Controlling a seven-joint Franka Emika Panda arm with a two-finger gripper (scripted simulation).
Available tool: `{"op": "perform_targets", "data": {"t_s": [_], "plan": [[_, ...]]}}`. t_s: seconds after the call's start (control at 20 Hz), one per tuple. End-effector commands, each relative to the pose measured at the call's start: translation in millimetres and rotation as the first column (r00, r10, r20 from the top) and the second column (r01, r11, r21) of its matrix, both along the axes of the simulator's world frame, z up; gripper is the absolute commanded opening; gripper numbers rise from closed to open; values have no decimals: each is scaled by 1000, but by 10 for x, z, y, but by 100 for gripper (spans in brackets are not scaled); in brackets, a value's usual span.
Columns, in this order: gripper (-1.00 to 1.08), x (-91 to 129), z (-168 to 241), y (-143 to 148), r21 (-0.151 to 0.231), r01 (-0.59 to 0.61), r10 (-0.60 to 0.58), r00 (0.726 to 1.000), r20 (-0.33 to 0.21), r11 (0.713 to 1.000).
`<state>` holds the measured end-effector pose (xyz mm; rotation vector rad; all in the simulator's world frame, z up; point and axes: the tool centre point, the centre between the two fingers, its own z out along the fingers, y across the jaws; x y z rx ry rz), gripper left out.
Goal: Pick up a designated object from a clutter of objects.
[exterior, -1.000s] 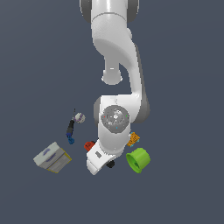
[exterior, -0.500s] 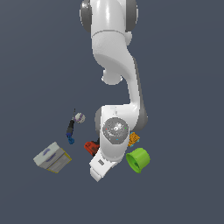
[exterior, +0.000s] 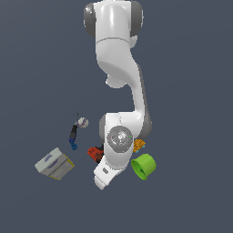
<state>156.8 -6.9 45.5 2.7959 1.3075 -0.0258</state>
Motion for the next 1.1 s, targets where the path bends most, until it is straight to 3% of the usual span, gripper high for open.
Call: {"op": "perform_targets", "data": {"t_s": [0.0,0.2,0.25,1.05], "plan": [[68,-4,-99,-5,0,-1,1,1000,-1,1000],[68,-5,-158,-10,0,-2,2,1000,-1,1000],[-100,-5,-158,-10,0,-2,2,1000,-1,1000],[-100,-29,-70,-13,0,-2,2,1000,0,1000]]}}
